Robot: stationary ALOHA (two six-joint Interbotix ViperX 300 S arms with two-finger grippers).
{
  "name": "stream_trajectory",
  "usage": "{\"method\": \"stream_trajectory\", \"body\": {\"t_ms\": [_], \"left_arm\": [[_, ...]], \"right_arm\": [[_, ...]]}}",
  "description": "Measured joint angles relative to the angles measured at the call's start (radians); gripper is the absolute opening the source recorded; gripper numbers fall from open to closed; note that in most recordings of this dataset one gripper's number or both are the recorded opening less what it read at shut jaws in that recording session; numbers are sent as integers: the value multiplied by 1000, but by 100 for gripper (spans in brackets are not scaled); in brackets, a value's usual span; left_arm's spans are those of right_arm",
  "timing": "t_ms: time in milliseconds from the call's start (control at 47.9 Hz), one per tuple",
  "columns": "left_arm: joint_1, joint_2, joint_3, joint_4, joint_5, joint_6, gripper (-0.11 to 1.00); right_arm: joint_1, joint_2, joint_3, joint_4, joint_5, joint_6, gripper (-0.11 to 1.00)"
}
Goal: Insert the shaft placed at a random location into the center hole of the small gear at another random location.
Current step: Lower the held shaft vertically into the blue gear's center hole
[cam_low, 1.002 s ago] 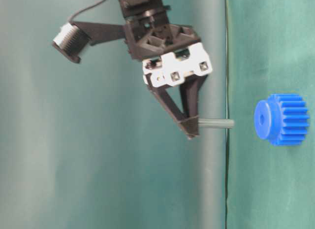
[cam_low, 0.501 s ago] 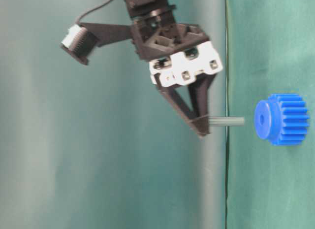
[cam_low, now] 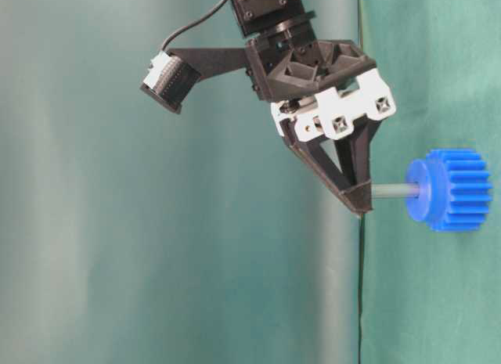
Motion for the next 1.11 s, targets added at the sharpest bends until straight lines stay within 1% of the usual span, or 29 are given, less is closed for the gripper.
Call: {"method": "stream_trajectory", "body": {"t_ms": [459,772,1106], "left_arm": [[0,0,0,2,2,0,-1],[0,0,0,0,2,0,-1],[0,0,0,2,2,0,-1]], "right_arm": [[-2,5,0,0,-6,0,25],[0,71,-3,3,-14,2,25],[0,95,-5,6,-37,2,25]]}}
